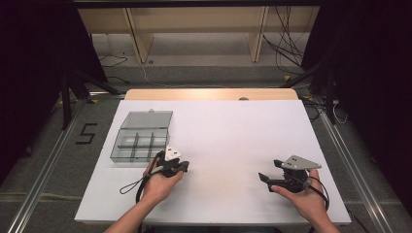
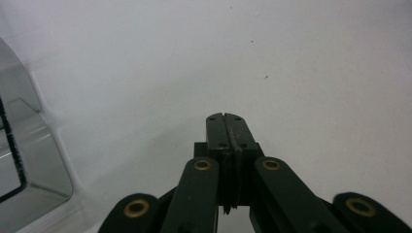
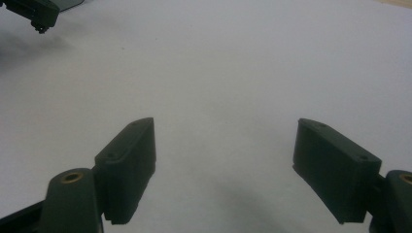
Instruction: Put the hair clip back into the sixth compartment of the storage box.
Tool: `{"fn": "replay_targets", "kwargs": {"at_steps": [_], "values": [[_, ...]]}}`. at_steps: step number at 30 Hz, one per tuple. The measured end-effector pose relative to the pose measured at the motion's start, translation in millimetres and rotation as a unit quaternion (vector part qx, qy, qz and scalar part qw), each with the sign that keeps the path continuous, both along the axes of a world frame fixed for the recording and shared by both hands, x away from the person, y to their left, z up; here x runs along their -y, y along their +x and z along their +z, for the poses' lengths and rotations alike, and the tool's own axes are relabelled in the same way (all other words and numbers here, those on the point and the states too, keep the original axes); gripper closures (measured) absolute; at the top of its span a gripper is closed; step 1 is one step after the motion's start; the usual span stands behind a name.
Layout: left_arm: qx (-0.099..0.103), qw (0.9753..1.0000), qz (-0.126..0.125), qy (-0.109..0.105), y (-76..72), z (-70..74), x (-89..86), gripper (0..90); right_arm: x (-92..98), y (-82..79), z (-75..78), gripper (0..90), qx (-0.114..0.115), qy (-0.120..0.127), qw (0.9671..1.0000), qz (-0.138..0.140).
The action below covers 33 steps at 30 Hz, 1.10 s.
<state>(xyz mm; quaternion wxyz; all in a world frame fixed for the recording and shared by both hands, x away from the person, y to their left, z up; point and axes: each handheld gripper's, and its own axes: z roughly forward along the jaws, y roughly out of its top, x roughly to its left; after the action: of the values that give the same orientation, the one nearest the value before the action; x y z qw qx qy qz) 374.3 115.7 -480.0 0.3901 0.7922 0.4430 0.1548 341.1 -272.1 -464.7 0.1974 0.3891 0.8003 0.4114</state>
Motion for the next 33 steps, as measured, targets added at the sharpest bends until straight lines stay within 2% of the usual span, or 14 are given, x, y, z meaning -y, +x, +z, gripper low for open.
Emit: {"fn": "replay_targets", "kwargs": {"at_steps": [14,33], "values": [[0.011,0.9998,0.009,-0.011,1.9,7.7,-6.1,89.5,-0.4,0.1,-0.3,24.4,0.0,0.0,1.0,0.0],[0.022,0.9995,0.018,-0.01,6.1,15.3,-16.7,89.5,-0.1,0.2,-0.5,24.4,-0.001,-0.001,1.0,-0.002]]}}
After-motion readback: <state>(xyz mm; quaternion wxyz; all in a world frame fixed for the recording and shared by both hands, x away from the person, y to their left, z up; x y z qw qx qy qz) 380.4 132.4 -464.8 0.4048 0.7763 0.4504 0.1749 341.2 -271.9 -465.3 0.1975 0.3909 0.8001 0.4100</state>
